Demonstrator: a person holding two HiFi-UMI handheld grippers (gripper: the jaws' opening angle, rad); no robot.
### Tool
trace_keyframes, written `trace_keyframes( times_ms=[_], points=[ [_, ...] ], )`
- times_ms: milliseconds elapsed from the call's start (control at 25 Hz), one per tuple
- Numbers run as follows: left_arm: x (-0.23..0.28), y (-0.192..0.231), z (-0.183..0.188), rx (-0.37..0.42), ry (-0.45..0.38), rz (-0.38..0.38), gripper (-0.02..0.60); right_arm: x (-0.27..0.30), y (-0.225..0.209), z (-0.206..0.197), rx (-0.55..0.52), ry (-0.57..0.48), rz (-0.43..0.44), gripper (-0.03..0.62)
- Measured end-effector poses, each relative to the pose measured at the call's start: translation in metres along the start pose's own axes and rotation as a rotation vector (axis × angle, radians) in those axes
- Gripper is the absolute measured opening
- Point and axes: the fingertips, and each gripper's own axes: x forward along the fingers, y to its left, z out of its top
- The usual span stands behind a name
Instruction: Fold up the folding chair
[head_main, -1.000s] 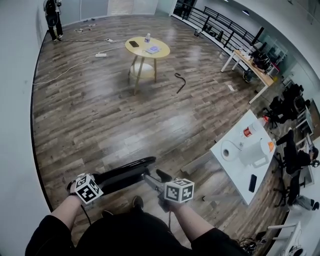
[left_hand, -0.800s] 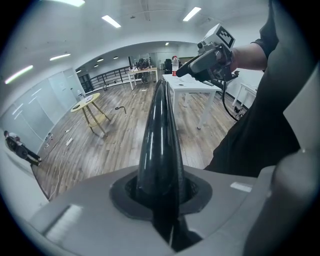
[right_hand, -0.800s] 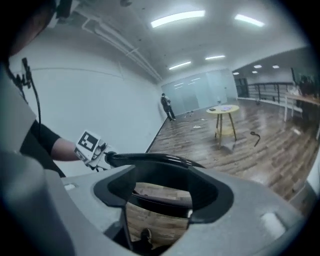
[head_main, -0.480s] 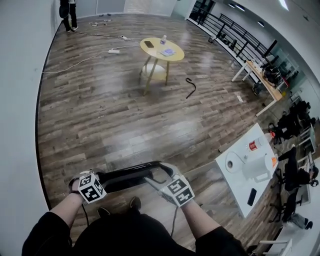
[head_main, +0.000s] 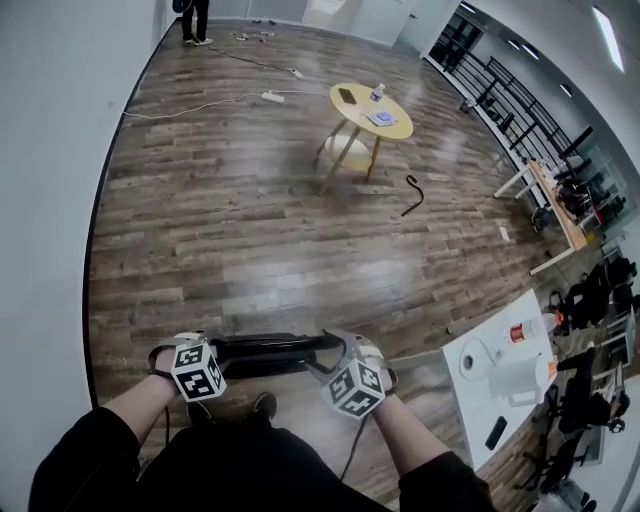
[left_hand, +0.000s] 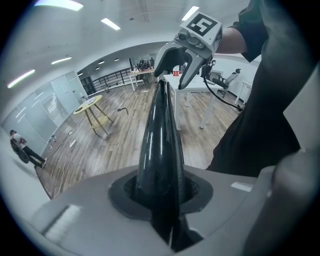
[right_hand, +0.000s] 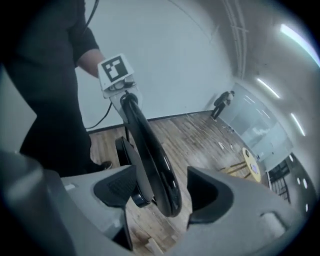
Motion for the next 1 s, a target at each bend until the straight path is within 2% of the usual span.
trace_keyframes(
  times_ms=[160,440,520,640,720,1000],
  points=[
    [0.003,-0.004,0.002,0.0,-0.004,0.004,0.094,0.019,0.004,-0.011,-0.149,0.077,0.045,0.31],
    [0.0,-0.01,0.0,-0.014,0.0,0.005,0.098,0.049,0.022,-0.022,-0.298,0.155,0.152,0.307],
    [-0.001,-0.011,-0.001,-0.017,0.002,0.004,0.098,0.055,0.026,-0.024,-0.321,0.168,0.173,0.294],
    [-0.002,-0.014,-0.002,-0.024,0.005,0.002,0.098,0.062,0.033,-0.026,-0.34,0.172,0.19,0.219],
    [-0.002,-0.016,-0.003,-0.03,0.008,-0.001,0.097,0.065,0.035,-0.027,-0.345,0.171,0.193,0.196],
    [-0.003,-0.021,-0.005,-0.046,0.017,-0.01,0.097,0.068,0.042,-0.026,-0.354,0.156,0.206,0.172]
  ],
)
